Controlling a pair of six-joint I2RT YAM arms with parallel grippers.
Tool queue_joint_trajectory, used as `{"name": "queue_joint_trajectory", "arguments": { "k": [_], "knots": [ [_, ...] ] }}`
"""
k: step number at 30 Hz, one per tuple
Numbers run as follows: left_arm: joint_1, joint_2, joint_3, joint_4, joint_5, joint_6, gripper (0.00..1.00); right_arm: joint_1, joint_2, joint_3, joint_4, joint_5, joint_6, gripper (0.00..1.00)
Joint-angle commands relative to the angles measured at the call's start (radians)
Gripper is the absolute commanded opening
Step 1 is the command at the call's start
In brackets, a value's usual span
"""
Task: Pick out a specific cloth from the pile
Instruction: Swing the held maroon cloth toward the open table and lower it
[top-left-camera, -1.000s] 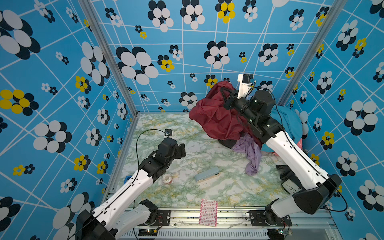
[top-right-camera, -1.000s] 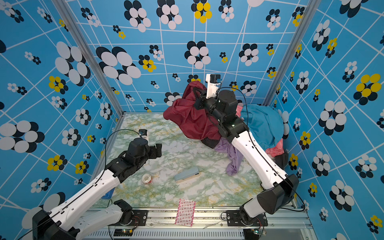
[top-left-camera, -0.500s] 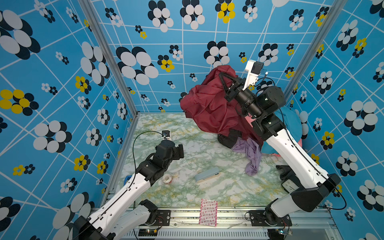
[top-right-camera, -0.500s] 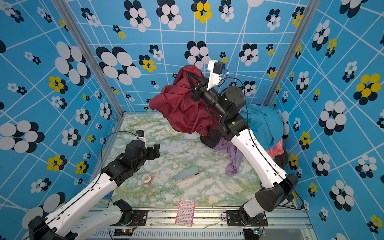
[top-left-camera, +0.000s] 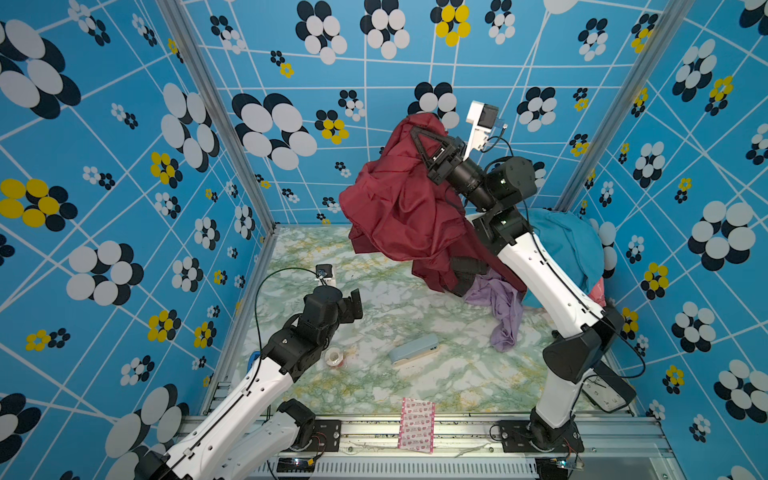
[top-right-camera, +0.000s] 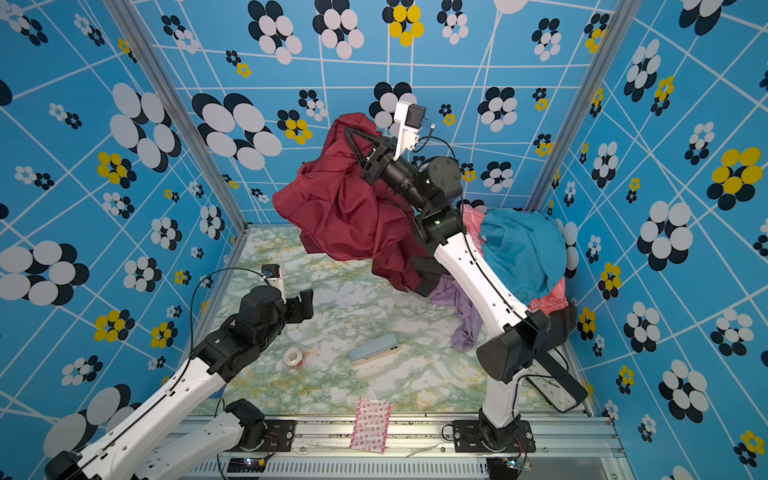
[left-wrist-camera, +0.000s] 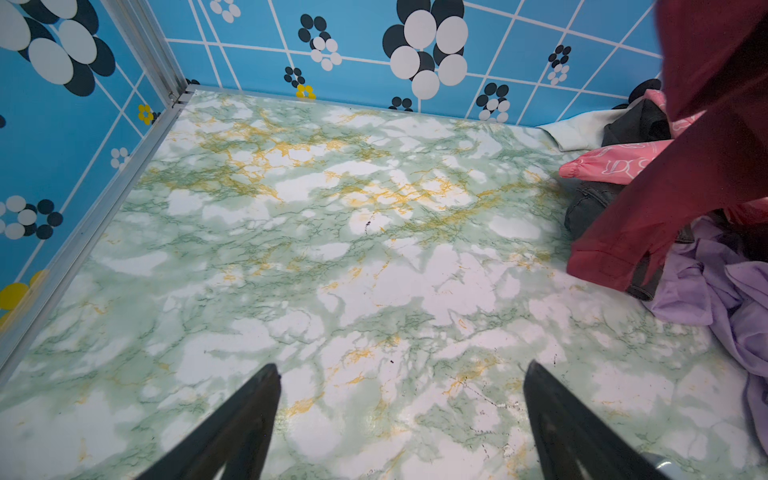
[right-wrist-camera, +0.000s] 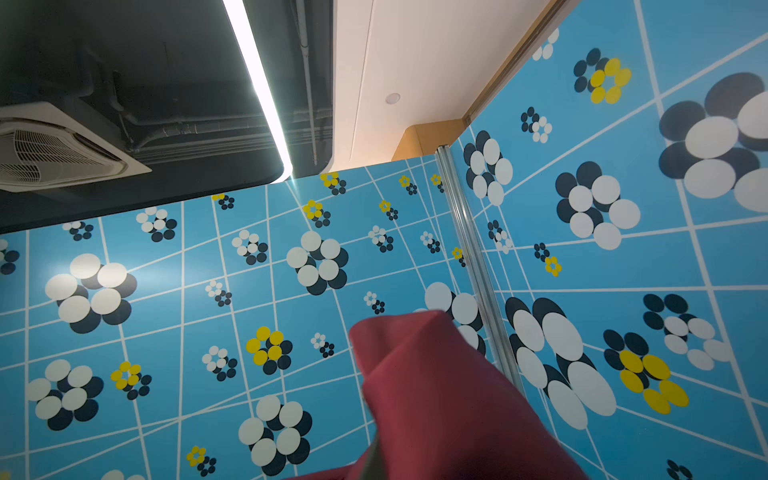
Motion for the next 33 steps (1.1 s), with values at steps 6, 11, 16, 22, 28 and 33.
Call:
{"name": "queue_joint_trajectory", "arguments": {
  "k": [6, 11, 16, 22, 28, 33],
  "knots": [
    [-0.002, -0.056, -0.020, -0.047, -0.045, 0.025, 0.93, 0.026, 0.289, 0.291, -0.067, -0.093, 0.187, 0.00],
    [0.001, -0.080, -0.030, -0.054, -0.060, 0.028, 0.93, 0.054, 0.458, 0.405, -0.166, -0.089, 0.187, 0.00],
    [0.001, -0.089, -0.030, -0.060, -0.063, 0.029, 0.93, 0.077, 0.548, 0.410, -0.230, -0.066, 0.189, 0.11],
    [0.002, -0.088, -0.033, -0.062, -0.059, 0.024, 0.93, 0.085, 0.633, 0.455, -0.412, -0.099, 0.194, 0.72],
    [0.002, -0.091, -0.027, -0.070, -0.053, 0.020, 0.93, 0.085, 0.611, 0.555, -0.743, -0.061, 0.053, 0.99],
    [0.003, -0.081, -0.016, -0.055, -0.027, 0.022, 0.93, 0.085, 0.508, 0.564, -1.049, 0.053, -0.127, 0.99]
  ]
}}
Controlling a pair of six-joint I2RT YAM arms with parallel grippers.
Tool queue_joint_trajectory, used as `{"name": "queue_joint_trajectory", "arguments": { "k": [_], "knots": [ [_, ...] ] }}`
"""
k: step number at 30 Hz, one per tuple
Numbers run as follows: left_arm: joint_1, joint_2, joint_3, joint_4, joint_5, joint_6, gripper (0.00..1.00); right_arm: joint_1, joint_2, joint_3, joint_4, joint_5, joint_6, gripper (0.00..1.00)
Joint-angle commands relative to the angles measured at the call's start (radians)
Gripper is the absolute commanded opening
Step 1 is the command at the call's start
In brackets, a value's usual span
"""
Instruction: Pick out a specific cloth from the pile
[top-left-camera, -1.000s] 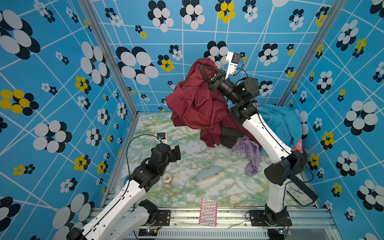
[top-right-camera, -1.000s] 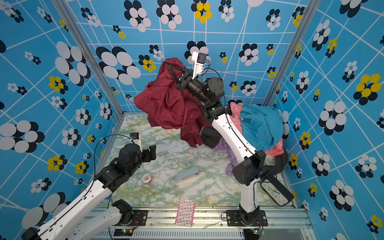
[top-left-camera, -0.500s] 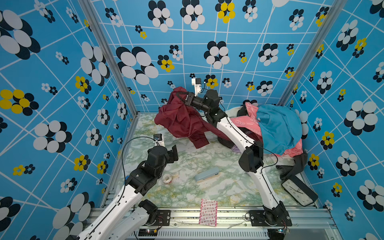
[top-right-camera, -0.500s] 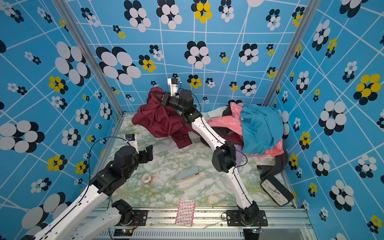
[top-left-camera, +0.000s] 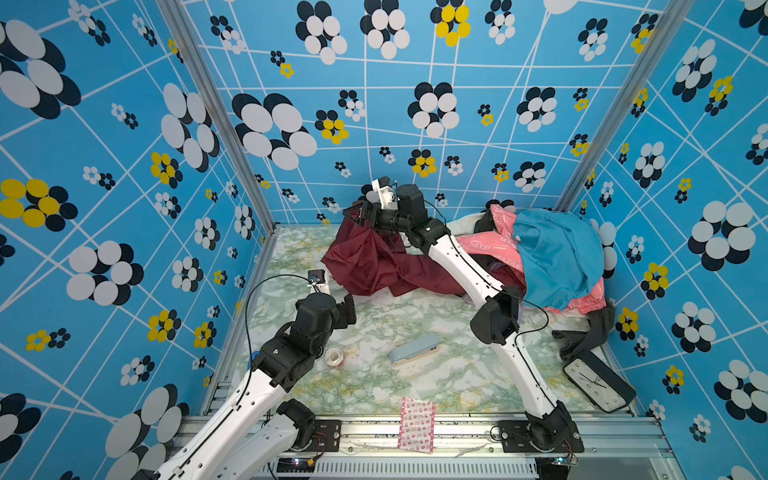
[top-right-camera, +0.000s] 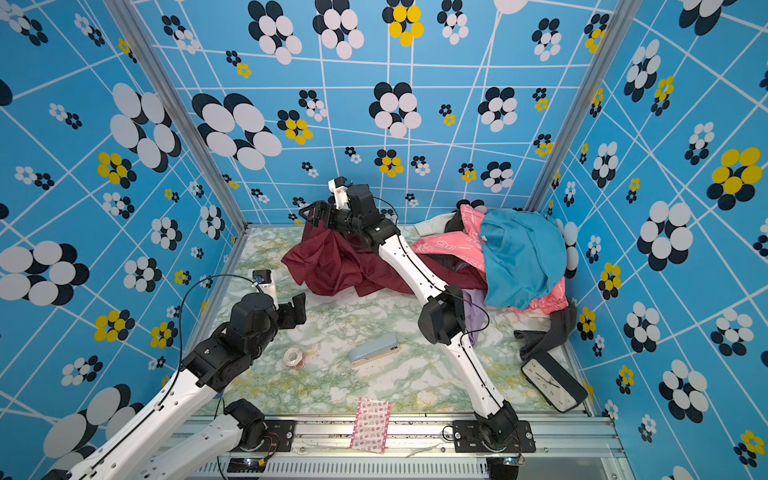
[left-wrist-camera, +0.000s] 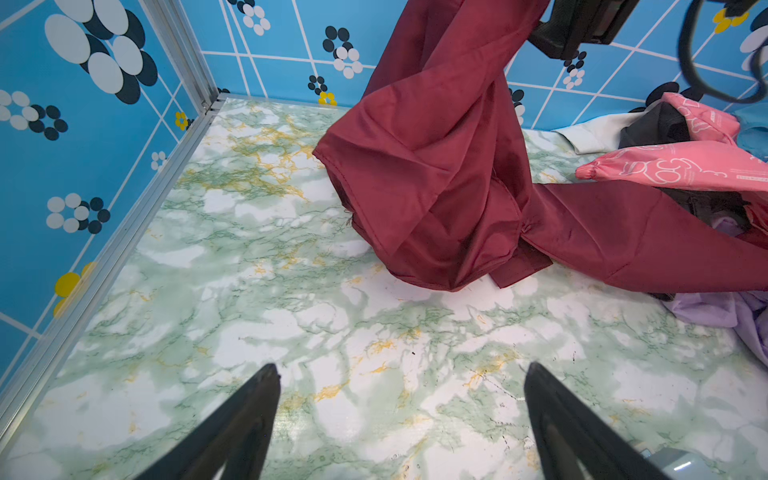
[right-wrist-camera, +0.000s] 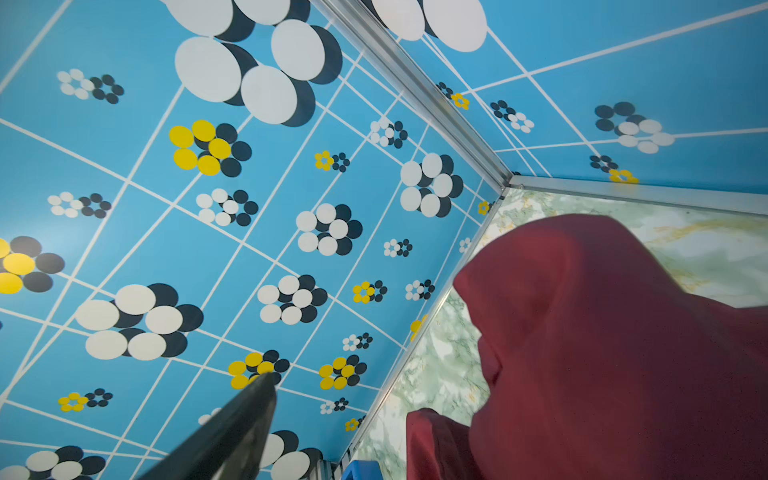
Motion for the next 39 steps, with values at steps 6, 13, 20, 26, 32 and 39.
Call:
{"name": "queue_joint_trajectory", "arguments": {
  "k": [6, 13, 20, 26, 32, 39],
  "knots": [
    [0.003, 0.065, 0.050, -0.002, 0.060, 0.008, 0.92, -0.005, -0.176, 0.034, -0.505, 0.157, -0.267, 0.99],
    [0.002, 0.094, 0.071, 0.034, 0.104, -0.008, 0.92, -0.004, -0.118, 0.044, -0.752, 0.148, -0.324, 0.99],
    [0.002, 0.135, 0.072, 0.069, 0.136, -0.027, 0.91, 0.036, -0.111, 0.001, -0.970, 0.448, -0.452, 0.99],
    [-0.001, 0.182, 0.079, 0.105, 0.164, -0.035, 0.91, 0.047, -0.176, -0.037, -1.014, 0.621, -0.482, 0.99],
    [-0.002, 0.276, 0.117, 0.161, 0.218, -0.028, 0.91, 0.043, -0.245, -0.063, -1.009, 0.556, -0.491, 0.99],
    [-0.004, 0.396, 0.197, 0.220, 0.280, -0.002, 0.91, 0.034, -0.436, -0.213, -0.902, 0.558, -0.486, 0.99]
  ]
}}
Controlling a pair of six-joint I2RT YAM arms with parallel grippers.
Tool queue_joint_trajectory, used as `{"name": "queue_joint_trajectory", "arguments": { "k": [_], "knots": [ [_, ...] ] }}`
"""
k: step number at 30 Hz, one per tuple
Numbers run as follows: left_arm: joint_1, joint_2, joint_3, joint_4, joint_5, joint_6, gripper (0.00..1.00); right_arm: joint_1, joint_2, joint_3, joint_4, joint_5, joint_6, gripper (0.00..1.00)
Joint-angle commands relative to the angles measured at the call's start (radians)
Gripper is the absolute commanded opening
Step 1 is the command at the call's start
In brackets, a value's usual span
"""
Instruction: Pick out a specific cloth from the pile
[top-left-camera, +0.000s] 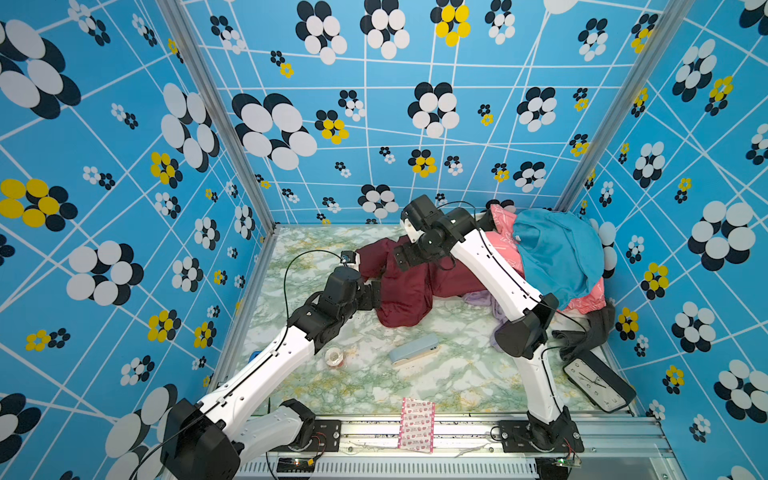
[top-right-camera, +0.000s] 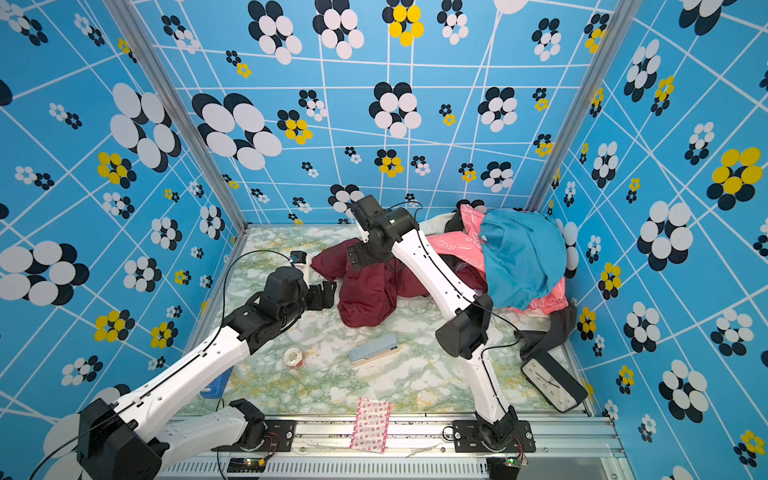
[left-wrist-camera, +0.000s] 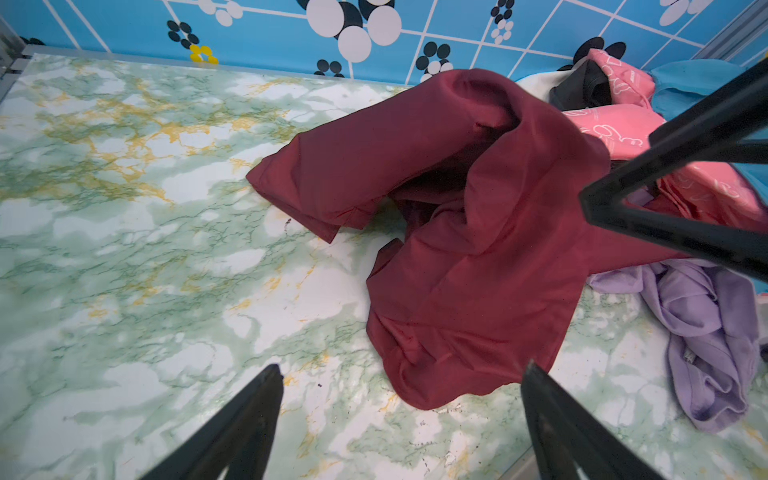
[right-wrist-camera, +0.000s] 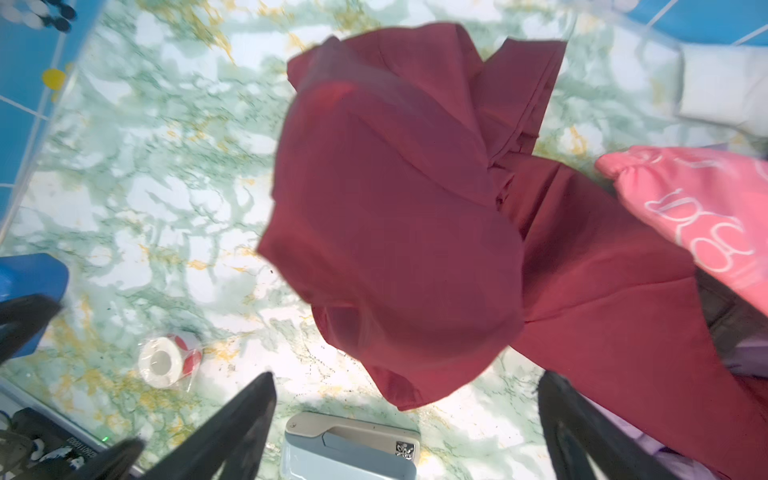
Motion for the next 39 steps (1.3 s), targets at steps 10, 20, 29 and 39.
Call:
{"name": "queue_joint_trajectory", "arguments": {
  "k": [10, 20, 29, 39],
  "knots": [
    [-0.042, 0.315, 0.316, 0.089, 0.238, 0.035, 0.91, -0.139, -0.490, -0.621, 0.372, -0.022, 0.090, 0.99],
    [-0.151, 0.832, 0.827, -0.233, 0.338, 0.112, 0.91, -0.234, -0.737, -1.003, 0.515, -0.064, 0.157, 0.99],
    [-0.171, 1.103, 1.076, -0.367, 0.321, 0.101, 0.89, -0.291, -0.837, -1.130, 0.562, -0.074, 0.193, 0.99],
    [-0.171, 1.166, 1.082, -0.316, 0.328, 0.060, 0.80, -0.307, -0.856, -1.174, 0.599, -0.086, 0.216, 0.99]
  ]
}}
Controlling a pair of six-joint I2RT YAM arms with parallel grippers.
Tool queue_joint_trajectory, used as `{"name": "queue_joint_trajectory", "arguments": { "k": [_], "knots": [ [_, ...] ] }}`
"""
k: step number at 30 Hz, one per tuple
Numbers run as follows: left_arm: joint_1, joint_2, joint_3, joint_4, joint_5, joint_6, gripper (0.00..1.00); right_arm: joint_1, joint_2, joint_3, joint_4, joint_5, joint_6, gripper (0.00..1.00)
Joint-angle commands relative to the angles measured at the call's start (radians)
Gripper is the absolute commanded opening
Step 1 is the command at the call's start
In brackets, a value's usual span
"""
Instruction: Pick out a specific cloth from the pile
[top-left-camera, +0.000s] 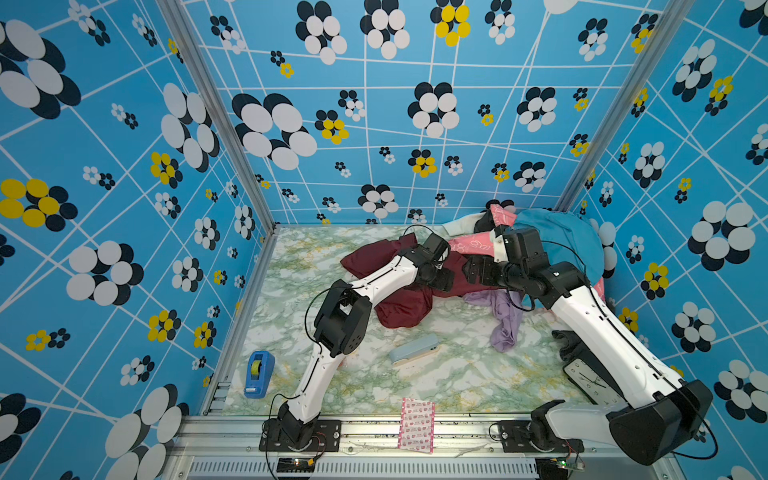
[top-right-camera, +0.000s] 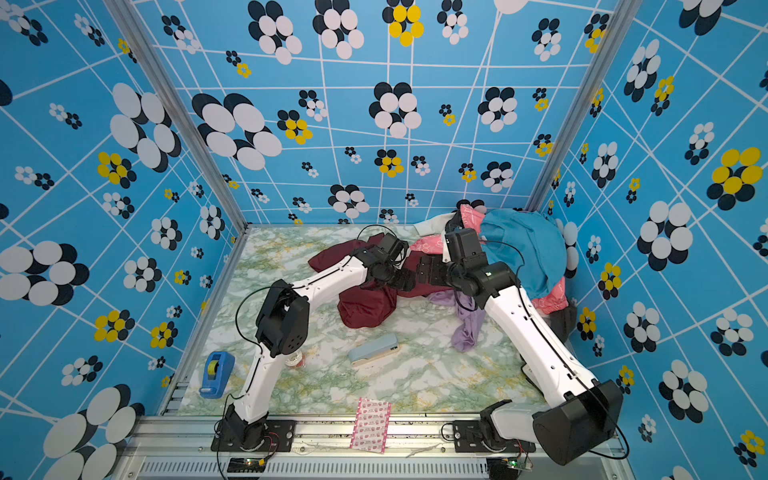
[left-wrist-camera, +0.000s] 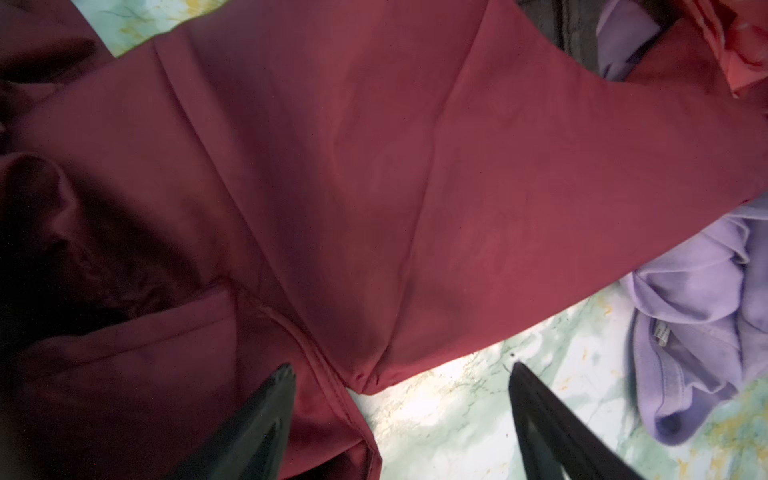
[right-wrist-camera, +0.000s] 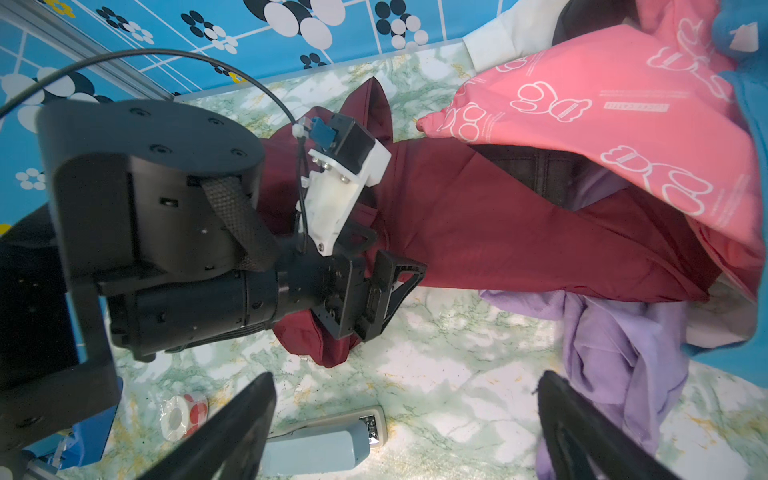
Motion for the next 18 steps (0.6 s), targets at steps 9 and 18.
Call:
{"name": "queue_joint_trajectory", "arguments": {
  "k": [9, 18],
  "knots": [
    [0.007, 0.081, 0.025, 0.053, 0.010, -0.045, 0.65, -0.008, -0.032, -0.046, 0.047, -0.010, 0.028, 0.99],
    [0.019, 0.059, -0.036, 0.133, 0.038, -0.083, 0.17, -0.010, -0.044, -0.067, 0.065, 0.000, 0.039, 0.99]
  ]
}}
